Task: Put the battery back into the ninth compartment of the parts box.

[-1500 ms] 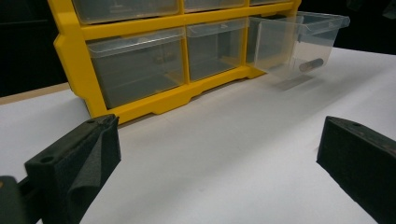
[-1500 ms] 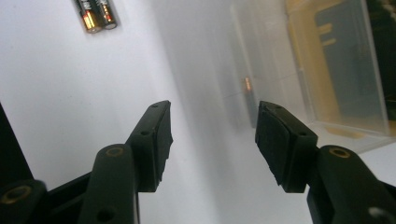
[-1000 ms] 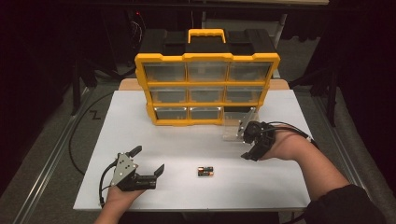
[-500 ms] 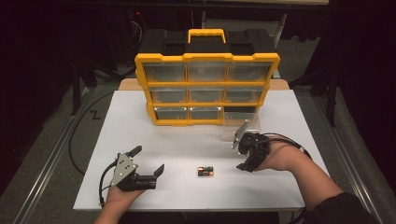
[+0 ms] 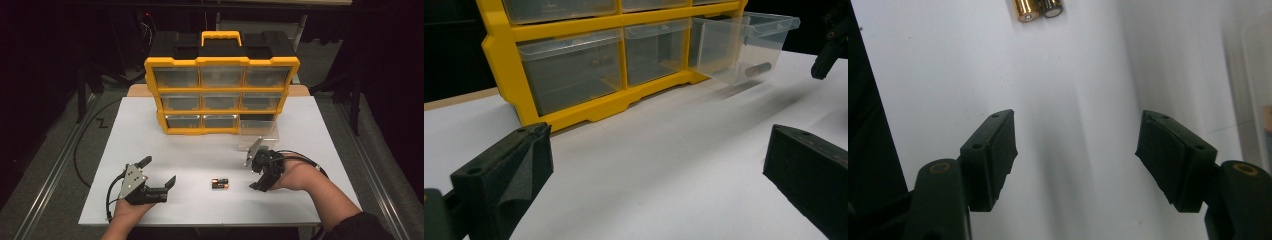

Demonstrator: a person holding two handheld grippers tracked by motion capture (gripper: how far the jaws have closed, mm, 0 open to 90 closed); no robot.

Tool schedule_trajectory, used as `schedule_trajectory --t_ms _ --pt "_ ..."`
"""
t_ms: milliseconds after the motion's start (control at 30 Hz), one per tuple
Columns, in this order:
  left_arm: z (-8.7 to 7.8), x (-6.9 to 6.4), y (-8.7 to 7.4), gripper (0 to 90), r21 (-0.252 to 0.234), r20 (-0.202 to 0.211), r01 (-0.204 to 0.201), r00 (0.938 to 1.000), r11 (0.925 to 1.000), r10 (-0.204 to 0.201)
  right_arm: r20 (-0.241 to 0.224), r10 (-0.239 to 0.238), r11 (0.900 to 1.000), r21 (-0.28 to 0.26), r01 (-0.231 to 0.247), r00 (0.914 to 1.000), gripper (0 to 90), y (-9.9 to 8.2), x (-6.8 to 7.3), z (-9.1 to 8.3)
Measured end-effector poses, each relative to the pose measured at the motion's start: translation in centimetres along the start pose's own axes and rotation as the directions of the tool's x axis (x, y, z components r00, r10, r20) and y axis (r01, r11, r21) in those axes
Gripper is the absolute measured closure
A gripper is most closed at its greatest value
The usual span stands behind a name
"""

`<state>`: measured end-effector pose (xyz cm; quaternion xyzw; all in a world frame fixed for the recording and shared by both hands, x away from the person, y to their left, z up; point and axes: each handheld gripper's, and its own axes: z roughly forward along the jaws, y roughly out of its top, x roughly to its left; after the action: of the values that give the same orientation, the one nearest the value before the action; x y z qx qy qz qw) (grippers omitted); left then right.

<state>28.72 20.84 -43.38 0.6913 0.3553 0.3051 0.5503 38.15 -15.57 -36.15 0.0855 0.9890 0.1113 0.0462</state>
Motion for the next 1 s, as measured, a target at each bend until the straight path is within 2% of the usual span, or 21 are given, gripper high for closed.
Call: schedule_trajectory --t_ms 367,533,633,667,700,767,867,1000 --pt "0.0 0.1 0.0 0.1 0.0 0.001 0.0 1.0 1.0 -0.001 -0.022 -0.017 0.9997 -0.017 0.017 0.9996 31.0 0.7 1.1 1.8" --pt "0.0 0.0 0.0 0.1 0.0 0.004 0.0 1.0 1.0 0.0 -0.031 -0.047 0.9986 -0.025 0.046 0.9984 31.1 1.3 1.5 2.4" --pt "0.0 0.0 0.0 0.1 -0.001 0.004 0.0 1.0 1.0 0.0 -0.034 -0.047 0.9984 -0.032 0.046 0.9983 31.0 1.7 1.9 2.7" --pt "0.0 0.0 0.0 0.1 -0.001 0.005 0.0 1.0 1.0 0.0 -0.033 -0.062 0.9974 -0.04 0.061 0.9975 31.1 1.8 2.0 2.8" --pt "0.0 0.0 0.0 0.1 -0.001 0.005 -0.001 1.0 1.0 0.001 -0.038 -0.054 0.9981 -0.032 0.053 0.9978 31.1 2.0 2.1 2.8" --pt "0.0 0.0 0.0 0.1 0.0 0.006 -0.001 1.0 1.0 0.001 -0.044 -0.074 0.9967 -0.036 0.072 0.9963 31.1 2.3 2.3 3.1" --pt "0.0 0.0 0.0 0.2 -0.001 0.006 -0.001 1.0 1.0 0.001 -0.047 -0.068 0.9969 -0.044 0.066 0.9966 31.3 2.7 2.7 3.3" --pt "0.0 0.0 0.0 0.1 0.0 0.008 -0.001 1.0 1.0 0.001 -0.052 -0.091 0.9939 -0.067 0.088 0.9945 31.5 3.4 3.1 3.7"
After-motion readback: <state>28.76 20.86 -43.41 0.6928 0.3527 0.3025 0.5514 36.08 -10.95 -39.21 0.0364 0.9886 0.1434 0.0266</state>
